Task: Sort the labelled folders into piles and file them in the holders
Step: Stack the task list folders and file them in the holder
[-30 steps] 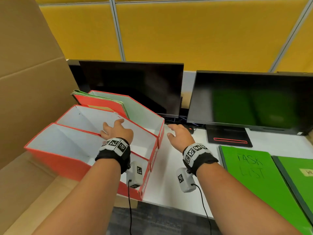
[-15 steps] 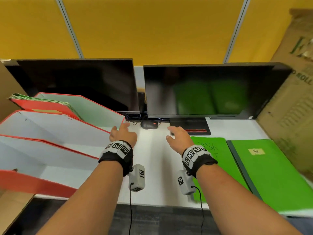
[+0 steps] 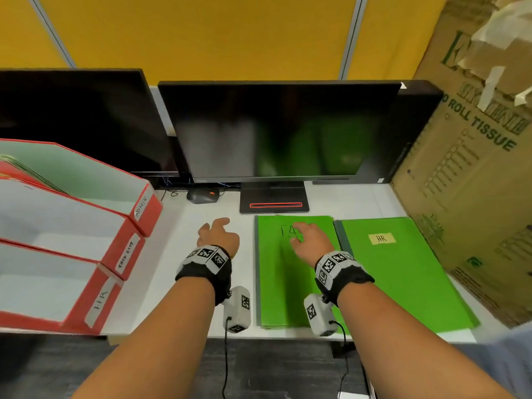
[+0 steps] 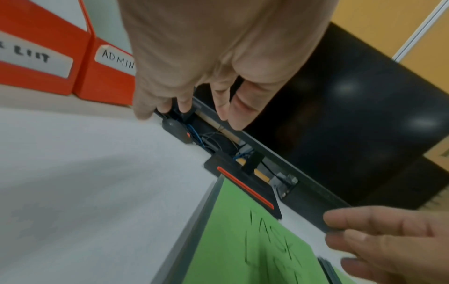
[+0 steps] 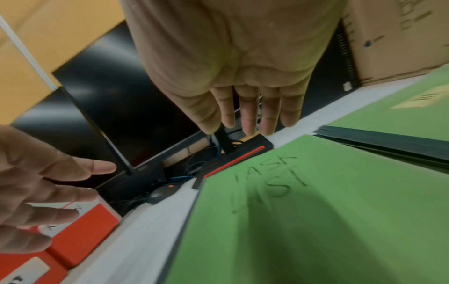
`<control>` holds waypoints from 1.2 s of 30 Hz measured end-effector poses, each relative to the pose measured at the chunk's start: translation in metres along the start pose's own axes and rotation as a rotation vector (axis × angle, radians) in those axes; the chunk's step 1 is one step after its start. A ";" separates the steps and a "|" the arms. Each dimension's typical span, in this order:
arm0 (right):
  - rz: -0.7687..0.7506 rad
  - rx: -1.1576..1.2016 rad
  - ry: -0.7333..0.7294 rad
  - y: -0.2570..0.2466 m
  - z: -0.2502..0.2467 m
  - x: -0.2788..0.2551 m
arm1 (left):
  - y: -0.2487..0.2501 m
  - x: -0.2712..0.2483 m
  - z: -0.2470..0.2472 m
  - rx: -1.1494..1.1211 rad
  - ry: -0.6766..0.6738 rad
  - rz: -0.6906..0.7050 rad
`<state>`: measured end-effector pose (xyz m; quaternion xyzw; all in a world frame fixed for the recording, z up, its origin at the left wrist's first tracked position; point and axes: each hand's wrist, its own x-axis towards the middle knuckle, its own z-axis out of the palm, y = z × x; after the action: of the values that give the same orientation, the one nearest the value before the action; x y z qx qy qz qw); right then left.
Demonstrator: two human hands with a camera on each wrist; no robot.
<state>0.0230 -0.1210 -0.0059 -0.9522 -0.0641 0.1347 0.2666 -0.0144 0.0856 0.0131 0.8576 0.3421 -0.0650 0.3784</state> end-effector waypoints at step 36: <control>0.468 -0.155 -0.176 0.082 0.036 -0.012 | -0.069 0.072 0.136 -0.355 -0.534 -0.118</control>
<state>0.0054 -0.1751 -0.0758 -0.9433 0.1249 0.2695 0.1480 0.0164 0.0633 -0.1514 0.7095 0.2860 -0.2489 0.5940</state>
